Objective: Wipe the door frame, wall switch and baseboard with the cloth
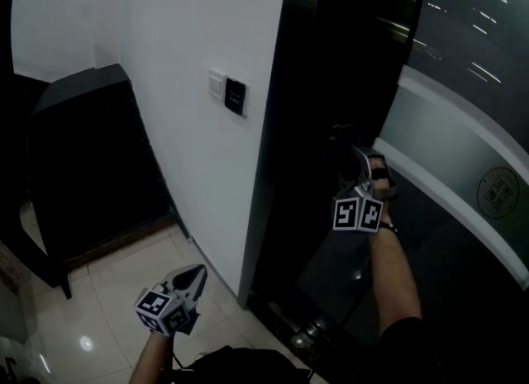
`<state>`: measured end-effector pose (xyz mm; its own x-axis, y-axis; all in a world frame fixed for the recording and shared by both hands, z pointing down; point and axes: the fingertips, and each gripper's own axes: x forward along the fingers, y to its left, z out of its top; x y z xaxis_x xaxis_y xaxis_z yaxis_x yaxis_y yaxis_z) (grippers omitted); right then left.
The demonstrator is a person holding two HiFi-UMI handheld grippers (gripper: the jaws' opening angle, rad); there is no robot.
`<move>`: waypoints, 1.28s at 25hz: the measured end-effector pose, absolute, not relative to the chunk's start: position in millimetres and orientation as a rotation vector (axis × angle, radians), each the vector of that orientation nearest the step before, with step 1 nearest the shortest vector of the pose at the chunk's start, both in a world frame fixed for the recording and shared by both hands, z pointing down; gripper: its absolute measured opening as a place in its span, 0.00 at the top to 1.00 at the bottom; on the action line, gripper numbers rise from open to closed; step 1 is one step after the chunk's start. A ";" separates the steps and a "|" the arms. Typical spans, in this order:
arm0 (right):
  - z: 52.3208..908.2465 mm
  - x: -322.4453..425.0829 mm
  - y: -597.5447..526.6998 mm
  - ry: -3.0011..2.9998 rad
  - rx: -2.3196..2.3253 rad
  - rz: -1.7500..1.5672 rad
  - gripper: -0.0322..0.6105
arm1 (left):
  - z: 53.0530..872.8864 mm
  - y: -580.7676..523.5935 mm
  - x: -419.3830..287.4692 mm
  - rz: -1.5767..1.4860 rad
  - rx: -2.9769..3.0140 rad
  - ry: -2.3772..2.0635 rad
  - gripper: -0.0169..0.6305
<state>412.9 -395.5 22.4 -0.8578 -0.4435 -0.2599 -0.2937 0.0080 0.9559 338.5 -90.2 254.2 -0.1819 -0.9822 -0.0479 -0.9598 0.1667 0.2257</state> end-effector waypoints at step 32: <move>129.5 382.9 -434.2 -2.109 0.628 -1.782 0.80 | 256.4 -82.9 320.6 -0.290 1.917 -2.330 0.99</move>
